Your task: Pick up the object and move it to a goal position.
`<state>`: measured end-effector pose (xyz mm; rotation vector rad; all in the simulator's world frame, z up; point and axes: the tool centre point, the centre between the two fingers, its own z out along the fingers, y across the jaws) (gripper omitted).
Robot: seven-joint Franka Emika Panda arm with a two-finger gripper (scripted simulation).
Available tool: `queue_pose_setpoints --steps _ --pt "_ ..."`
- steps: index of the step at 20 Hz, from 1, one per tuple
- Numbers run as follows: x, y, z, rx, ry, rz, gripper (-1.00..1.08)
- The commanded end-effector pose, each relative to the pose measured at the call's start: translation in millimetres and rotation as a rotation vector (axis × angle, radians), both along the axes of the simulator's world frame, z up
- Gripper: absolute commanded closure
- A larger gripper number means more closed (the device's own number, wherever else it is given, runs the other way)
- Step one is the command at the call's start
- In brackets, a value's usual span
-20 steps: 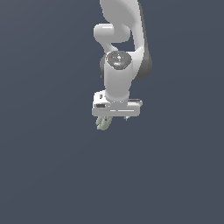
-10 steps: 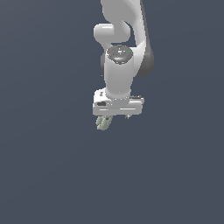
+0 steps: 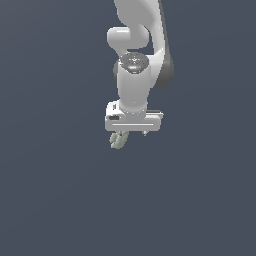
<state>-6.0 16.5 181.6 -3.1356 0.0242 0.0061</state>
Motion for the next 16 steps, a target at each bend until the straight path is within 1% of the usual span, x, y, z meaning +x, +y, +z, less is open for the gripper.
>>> queue_pose_setpoints --steps 1,6,12,16 --pt "-4 -4 -3 -0.001 0.0 -0.034 -0.92" --pt "-15 -16 -10 -0.003 0.0 -0.139 -0.92" --pt "-35 -35 -23 -0.005 -0.001 -0.312 -0.92" --pt "-47 -45 -29 -0.006 -0.001 -0.406 -0.92"
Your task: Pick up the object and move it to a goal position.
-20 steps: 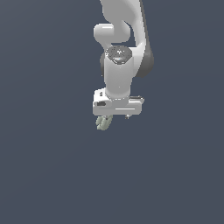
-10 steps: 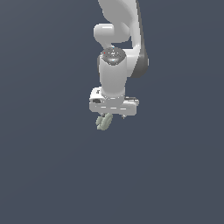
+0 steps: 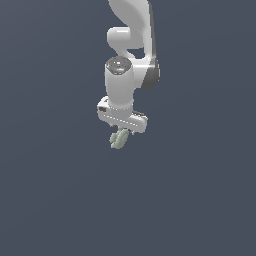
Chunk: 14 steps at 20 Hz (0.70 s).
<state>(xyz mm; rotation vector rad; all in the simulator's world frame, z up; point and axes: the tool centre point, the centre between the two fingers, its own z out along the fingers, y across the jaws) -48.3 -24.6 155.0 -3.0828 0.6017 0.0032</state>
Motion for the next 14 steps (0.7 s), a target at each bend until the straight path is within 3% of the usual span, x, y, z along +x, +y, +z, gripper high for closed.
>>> queue_pose_setpoints --steps 1,14 --pt "-7 -6 -3 0.0 -0.001 -0.055 -0.92" --pt "-18 -14 -10 -0.001 -0.001 -0.141 -0.92"
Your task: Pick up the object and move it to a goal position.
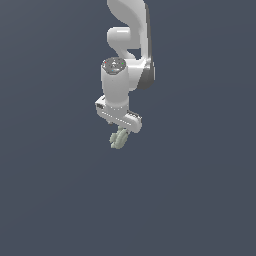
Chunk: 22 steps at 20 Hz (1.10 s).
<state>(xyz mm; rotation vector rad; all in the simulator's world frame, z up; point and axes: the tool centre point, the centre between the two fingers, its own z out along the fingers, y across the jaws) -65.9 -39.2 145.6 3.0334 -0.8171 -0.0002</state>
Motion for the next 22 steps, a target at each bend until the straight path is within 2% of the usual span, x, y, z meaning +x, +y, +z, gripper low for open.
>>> queue_pose_setpoints --steps 1,11,16,17,22 --pt "0 0 -3 0.0 0.0 0.0 -0.92" --pt "-2 0 -43 0.0 0.0 -0.005 -0.92" --pt "-1 0 -50 0.0 0.0 -0.006 -0.92" --pt "-1 0 -50 0.0 0.0 -0.006 1.08" --pt "-1 0 -50 0.0 0.0 -0.006 1.08"
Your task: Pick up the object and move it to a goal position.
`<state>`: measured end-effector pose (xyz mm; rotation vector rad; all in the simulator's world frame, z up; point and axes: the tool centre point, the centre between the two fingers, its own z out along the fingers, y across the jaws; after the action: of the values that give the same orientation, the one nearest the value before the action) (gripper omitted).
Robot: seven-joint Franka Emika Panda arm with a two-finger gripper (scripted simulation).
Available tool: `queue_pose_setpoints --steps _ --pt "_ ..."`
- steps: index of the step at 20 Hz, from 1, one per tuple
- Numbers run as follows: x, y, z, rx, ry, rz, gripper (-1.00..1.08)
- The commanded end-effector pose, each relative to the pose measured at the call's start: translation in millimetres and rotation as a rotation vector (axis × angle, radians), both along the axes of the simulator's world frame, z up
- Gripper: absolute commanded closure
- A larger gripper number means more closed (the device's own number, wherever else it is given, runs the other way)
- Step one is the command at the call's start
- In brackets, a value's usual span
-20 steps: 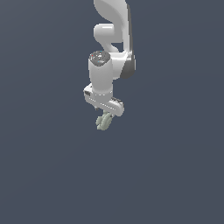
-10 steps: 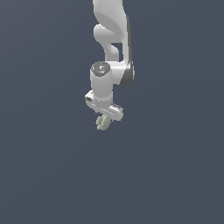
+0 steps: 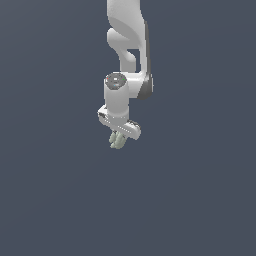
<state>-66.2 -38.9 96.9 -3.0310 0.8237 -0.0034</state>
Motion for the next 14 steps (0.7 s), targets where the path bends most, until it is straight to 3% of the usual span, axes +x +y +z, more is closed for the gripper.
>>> queue_pose_setpoints --steps 1,8,14 --pt "-1 -1 -1 0.0 0.002 -0.001 1.08" --pt "0 3 0 0.0 0.0 0.0 1.08" --pt "-2 27 2 0.0 0.0 0.0 1.08"
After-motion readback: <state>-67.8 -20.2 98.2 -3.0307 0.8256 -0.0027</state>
